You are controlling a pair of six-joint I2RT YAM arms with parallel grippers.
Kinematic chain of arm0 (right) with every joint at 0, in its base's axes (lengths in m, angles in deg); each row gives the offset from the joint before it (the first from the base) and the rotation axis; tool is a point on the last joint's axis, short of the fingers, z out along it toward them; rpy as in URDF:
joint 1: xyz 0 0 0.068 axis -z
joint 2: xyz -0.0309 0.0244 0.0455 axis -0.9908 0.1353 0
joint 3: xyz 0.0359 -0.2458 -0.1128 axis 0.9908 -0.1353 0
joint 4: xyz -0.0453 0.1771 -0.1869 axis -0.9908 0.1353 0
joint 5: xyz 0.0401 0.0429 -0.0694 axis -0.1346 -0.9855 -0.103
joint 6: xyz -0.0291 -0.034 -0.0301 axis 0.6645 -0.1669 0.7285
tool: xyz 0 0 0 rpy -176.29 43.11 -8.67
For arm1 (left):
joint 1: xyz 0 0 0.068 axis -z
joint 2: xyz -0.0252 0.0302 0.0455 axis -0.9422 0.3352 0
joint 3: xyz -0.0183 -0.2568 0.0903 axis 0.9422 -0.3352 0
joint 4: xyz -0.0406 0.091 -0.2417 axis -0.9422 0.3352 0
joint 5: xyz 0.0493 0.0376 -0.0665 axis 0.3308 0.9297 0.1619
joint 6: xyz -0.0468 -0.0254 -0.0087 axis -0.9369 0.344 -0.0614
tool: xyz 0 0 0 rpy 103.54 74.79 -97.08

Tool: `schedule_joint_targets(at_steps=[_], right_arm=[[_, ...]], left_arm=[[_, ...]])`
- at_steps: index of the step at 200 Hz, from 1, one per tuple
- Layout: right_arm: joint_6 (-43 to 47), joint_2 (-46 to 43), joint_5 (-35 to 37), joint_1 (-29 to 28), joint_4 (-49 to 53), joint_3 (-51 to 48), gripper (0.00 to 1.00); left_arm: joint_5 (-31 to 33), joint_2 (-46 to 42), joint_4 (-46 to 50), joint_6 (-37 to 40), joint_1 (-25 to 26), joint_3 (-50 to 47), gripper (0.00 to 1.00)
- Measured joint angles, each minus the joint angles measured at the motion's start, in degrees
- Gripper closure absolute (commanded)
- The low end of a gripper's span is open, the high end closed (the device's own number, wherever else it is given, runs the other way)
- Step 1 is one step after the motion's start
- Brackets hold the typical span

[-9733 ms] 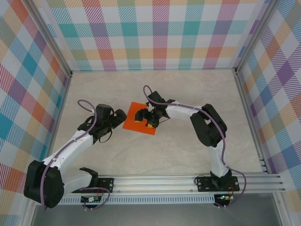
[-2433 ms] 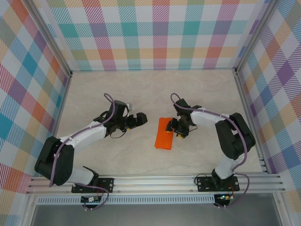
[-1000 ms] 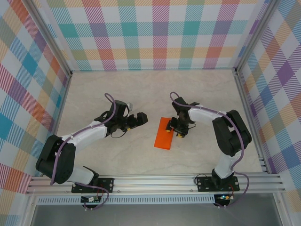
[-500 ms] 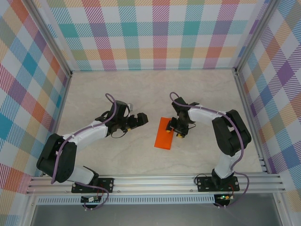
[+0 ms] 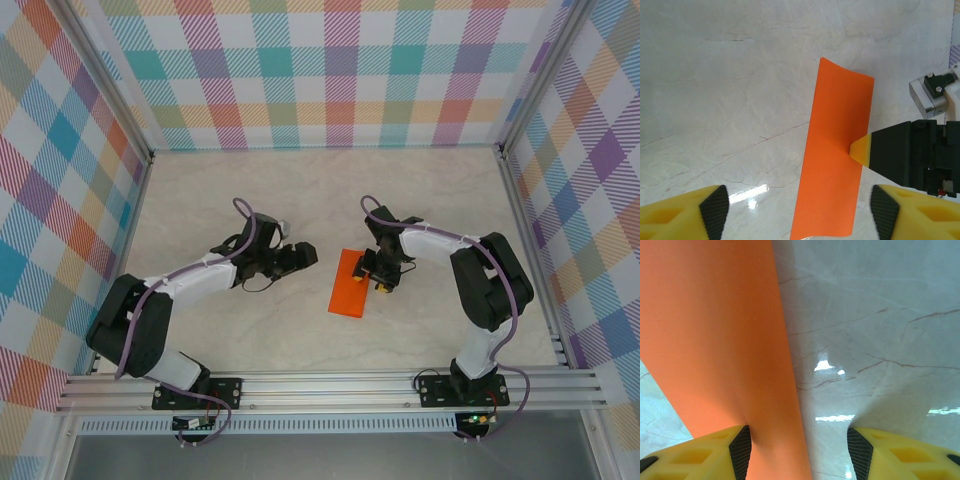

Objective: Fold a paper plane with a square sheet of paper (pick it up from the middle)
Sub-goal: Fold the square sheet of paper in half at the center of the table, then hold the square sheet of paper at the center of the table.

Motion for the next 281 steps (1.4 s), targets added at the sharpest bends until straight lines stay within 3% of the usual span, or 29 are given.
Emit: schedule_joint_targets(at_steps=[32, 62, 130, 281], right_arm=[[0.0, 0.2, 0.0, 0.0, 0.1, 0.1, 0.42], [0.0, 0.4, 0.0, 0.0, 0.3, 0.3, 0.42], [0.0, 0.4, 0.0, 0.0, 0.3, 0.3, 0.42], [0.0, 0.5, 0.0, 0.0, 0.3, 0.3, 0.41]], left_arm=[[-0.4, 2.8, -0.3, -0.9, 1.8, 2.3, 0.58], [-1.4, 7.8, -0.9, -2.0, 3.4, 5.7, 1.0], [-3.3, 17.2, -1.3, -3.0, 8.1, 12.3, 1.0], [-3.0, 25.4, 0.2, -2.4, 10.2, 16.4, 1.0]])
